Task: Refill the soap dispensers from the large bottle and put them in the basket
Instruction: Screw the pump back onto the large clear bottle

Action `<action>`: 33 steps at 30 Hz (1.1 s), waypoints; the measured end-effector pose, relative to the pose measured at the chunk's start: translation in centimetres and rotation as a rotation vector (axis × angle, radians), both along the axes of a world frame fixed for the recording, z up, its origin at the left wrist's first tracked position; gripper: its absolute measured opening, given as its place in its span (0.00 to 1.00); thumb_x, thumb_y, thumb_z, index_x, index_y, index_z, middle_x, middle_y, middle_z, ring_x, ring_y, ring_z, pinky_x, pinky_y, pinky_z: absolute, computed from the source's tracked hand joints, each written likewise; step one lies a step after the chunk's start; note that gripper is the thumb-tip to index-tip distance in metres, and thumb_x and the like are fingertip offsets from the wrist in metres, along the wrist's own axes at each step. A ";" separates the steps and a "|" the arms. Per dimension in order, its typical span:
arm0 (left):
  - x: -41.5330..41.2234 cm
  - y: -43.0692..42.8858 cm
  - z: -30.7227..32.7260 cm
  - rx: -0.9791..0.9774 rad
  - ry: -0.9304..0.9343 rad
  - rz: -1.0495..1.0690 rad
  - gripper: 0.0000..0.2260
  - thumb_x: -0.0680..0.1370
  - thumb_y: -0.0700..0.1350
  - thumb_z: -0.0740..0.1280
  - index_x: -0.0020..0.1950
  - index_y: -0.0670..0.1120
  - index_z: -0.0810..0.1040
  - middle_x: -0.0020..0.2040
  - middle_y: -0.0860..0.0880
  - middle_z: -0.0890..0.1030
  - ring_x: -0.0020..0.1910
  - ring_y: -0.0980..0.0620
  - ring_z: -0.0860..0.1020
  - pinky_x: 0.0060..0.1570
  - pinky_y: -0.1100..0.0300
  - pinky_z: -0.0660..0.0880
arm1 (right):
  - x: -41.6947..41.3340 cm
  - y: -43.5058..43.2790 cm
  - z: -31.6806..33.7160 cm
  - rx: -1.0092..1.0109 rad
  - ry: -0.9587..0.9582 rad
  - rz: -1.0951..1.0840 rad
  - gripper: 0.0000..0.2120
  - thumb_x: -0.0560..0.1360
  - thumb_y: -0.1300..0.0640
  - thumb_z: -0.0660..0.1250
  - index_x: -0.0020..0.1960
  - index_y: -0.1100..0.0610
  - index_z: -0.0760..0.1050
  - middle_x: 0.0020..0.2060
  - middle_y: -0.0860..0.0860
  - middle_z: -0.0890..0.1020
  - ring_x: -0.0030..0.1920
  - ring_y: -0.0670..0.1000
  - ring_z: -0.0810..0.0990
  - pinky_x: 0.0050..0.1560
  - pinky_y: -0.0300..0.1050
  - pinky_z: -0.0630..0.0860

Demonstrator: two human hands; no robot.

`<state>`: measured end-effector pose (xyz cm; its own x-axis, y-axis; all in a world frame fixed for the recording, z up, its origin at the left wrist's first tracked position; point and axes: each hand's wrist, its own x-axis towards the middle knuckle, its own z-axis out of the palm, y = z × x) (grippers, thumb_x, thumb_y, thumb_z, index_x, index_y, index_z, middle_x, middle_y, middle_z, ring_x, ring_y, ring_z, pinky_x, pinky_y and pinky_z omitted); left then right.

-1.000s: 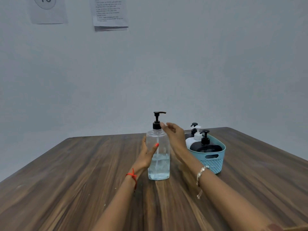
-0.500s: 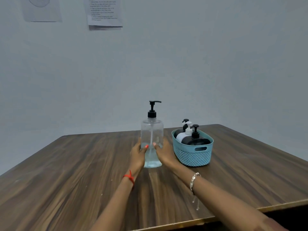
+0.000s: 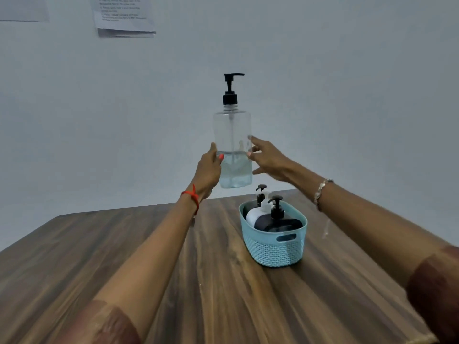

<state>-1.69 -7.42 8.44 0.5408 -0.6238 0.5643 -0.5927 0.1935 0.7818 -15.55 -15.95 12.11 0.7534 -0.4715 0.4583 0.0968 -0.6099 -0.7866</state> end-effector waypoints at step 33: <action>12.5 -26.6 -13.3 0.360 0.247 -0.371 0.27 0.82 0.42 0.55 0.77 0.47 0.45 0.71 0.55 0.60 0.69 0.55 0.62 0.66 0.61 0.64 | 13.7 -30.1 -15.4 0.305 0.148 0.011 0.39 0.69 0.29 0.60 0.71 0.50 0.63 0.65 0.50 0.74 0.65 0.53 0.73 0.67 0.53 0.68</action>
<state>10.76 -34.00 -4.88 0.3381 -0.9265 0.1652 -0.3269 0.0490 0.9438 -1.83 -46.06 -3.26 0.8071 -0.5614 0.1828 -0.0266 -0.3439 -0.9386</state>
